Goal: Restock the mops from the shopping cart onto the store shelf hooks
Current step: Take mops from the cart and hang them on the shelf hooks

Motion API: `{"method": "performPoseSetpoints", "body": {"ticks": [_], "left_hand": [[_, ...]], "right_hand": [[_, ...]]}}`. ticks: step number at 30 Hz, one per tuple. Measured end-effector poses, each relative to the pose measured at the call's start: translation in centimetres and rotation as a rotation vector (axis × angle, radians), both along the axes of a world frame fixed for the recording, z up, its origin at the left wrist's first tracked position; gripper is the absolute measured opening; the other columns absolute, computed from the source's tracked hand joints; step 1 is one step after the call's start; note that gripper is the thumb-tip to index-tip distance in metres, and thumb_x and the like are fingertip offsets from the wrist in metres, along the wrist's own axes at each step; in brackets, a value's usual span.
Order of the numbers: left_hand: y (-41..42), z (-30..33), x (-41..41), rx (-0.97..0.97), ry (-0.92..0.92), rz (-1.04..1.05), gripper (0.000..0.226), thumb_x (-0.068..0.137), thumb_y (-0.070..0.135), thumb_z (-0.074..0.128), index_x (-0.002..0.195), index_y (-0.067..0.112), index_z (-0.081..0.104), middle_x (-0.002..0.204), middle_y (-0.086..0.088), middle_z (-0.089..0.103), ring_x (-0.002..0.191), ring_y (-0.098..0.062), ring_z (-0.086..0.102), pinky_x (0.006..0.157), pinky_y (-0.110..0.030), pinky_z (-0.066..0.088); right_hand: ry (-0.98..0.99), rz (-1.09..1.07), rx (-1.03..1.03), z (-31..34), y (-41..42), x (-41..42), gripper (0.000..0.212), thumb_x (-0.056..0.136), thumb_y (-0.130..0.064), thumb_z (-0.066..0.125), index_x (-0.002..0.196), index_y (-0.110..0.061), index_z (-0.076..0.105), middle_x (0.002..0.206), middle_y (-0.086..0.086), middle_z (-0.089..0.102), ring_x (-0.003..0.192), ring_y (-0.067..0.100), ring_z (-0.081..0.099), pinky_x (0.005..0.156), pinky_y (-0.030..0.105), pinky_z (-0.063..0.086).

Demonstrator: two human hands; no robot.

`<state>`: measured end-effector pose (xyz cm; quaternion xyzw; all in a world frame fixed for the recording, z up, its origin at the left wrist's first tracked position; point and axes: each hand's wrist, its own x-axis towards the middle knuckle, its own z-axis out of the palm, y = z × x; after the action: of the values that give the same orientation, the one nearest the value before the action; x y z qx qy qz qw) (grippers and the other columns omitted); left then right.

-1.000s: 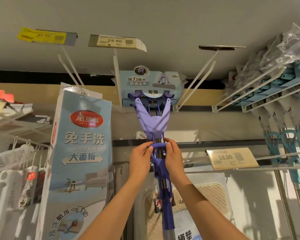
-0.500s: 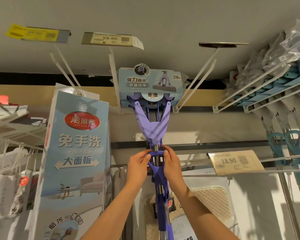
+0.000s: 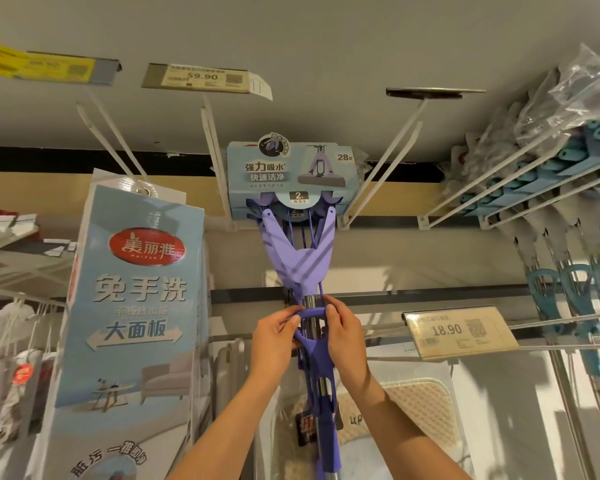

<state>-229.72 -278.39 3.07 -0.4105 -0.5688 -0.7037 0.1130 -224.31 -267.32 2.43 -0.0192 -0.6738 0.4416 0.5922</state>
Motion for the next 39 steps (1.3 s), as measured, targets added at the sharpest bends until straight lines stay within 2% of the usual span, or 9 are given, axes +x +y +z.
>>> {"method": "performPoseSetpoints", "body": {"ticks": [13, 17, 20, 23, 27, 31, 34, 36, 39], "left_hand": [[0.0, -0.6, 2.1, -0.01, -0.024, 0.081, 0.025, 0.103, 0.009, 0.053, 0.117, 0.017, 0.071, 0.083, -0.002, 0.072, 0.078, -0.024, 0.069, 0.079, -0.039, 0.061], [-0.6, -0.7, 3.1, -0.067, -0.071, 0.019, 0.022, 0.104, 0.027, 0.053, 0.117, 0.022, 0.07, 0.097, -0.007, 0.073, 0.094, -0.025, 0.071, 0.086, -0.036, 0.059], [-1.2, -0.9, 4.2, -0.044, -0.151, -0.108, 0.028, 0.106, 0.036, 0.046, 0.109, 0.023, 0.07, 0.108, -0.015, 0.071, 0.103, -0.026, 0.068, 0.085, -0.034, 0.058], [-1.9, -1.1, 6.0, -0.019, -0.214, -0.19, 0.026, 0.108, 0.036, 0.038, 0.109, 0.028, 0.063, 0.103, 0.008, 0.068, 0.095, -0.004, 0.063, 0.078, -0.026, 0.052], [-2.7, -1.8, 8.0, -0.008, -0.191, -0.171, 0.033, 0.107, 0.04, 0.035, 0.125, 0.023, 0.057, 0.103, 0.014, 0.061, 0.096, 0.002, 0.058, 0.09, -0.029, 0.049], [-4.8, -3.7, 10.3, -0.019, -0.11, -0.078, 0.036, 0.105, 0.046, 0.035, 0.131, 0.028, 0.053, 0.114, 0.019, 0.057, 0.12, -0.01, 0.054, 0.104, -0.033, 0.042], [-7.3, -6.2, 11.8, -0.104, 0.034, 0.072, 0.055, 0.098, 0.065, 0.032, 0.141, 0.035, 0.049, 0.13, 0.026, 0.052, 0.133, -0.008, 0.047, 0.115, -0.041, 0.037], [-9.1, -7.8, 13.4, -0.165, 0.084, 0.193, 0.064, 0.097, 0.068, 0.03, 0.148, 0.032, 0.045, 0.147, 0.016, 0.048, 0.138, -0.008, 0.043, 0.118, -0.039, 0.033], [-12.2, -10.7, 16.3, -0.201, 0.147, 0.342, 0.073, 0.094, 0.069, 0.031, 0.151, 0.026, 0.043, 0.156, 0.008, 0.043, 0.142, -0.004, 0.036, 0.12, -0.031, 0.028]], "right_hand": [[-0.147, 0.006, -0.016, -0.2, -0.1, 1.8, 0.031, 0.107, -0.019, 0.042, 0.135, -0.013, 0.055, 0.12, 0.003, 0.064, 0.111, 0.019, 0.061, 0.075, 0.002, 0.041], [-0.187, 0.126, -0.135, -0.2, -0.7, 2.9, 0.047, 0.107, -0.028, 0.044, 0.151, -0.013, 0.038, 0.141, 0.006, 0.053, 0.131, 0.023, 0.051, 0.108, 0.031, 0.041], [-0.15, 0.176, -0.146, -0.9, -1.4, 3.6, 0.053, 0.099, -0.045, 0.05, 0.142, -0.013, 0.048, 0.134, 0.007, 0.059, 0.125, 0.027, 0.056, 0.111, 0.042, 0.042], [-0.128, 0.199, -0.148, -2.7, -0.2, 2.4, 0.075, 0.077, -0.068, 0.048, 0.132, -0.018, 0.057, 0.125, 0.011, 0.065, 0.116, 0.033, 0.062, 0.103, 0.055, 0.048], [-0.144, 0.18, -0.099, -3.4, -3.1, 6.0, 0.072, 0.083, -0.068, 0.049, 0.143, -0.028, 0.048, 0.135, 0.001, 0.061, 0.123, 0.02, 0.059, 0.107, 0.046, 0.047], [-0.186, 0.213, -0.098, -4.0, -5.6, 9.8, 0.047, 0.103, -0.041, 0.049, 0.148, -0.03, 0.043, 0.153, -0.003, 0.045, 0.135, 0.013, 0.046, 0.114, 0.034, 0.037], [-0.147, 0.25, -0.071, -5.7, -7.4, 12.5, 0.033, 0.104, -0.036, 0.047, 0.137, -0.035, 0.053, 0.123, -0.01, 0.06, 0.095, -0.018, 0.056, 0.08, 0.012, 0.047], [-0.127, 0.273, -0.044, -7.0, -8.8, 14.4, 0.028, 0.102, -0.042, 0.049, 0.129, -0.038, 0.056, 0.113, -0.014, 0.063, 0.101, -0.01, 0.06, 0.085, 0.018, 0.051], [-0.104, 0.284, 0.036, -9.6, -10.4, 16.5, 0.046, 0.093, -0.05, 0.047, 0.132, -0.028, 0.059, 0.132, -0.01, 0.062, 0.124, 0.005, 0.056, 0.108, 0.034, 0.044]]}}
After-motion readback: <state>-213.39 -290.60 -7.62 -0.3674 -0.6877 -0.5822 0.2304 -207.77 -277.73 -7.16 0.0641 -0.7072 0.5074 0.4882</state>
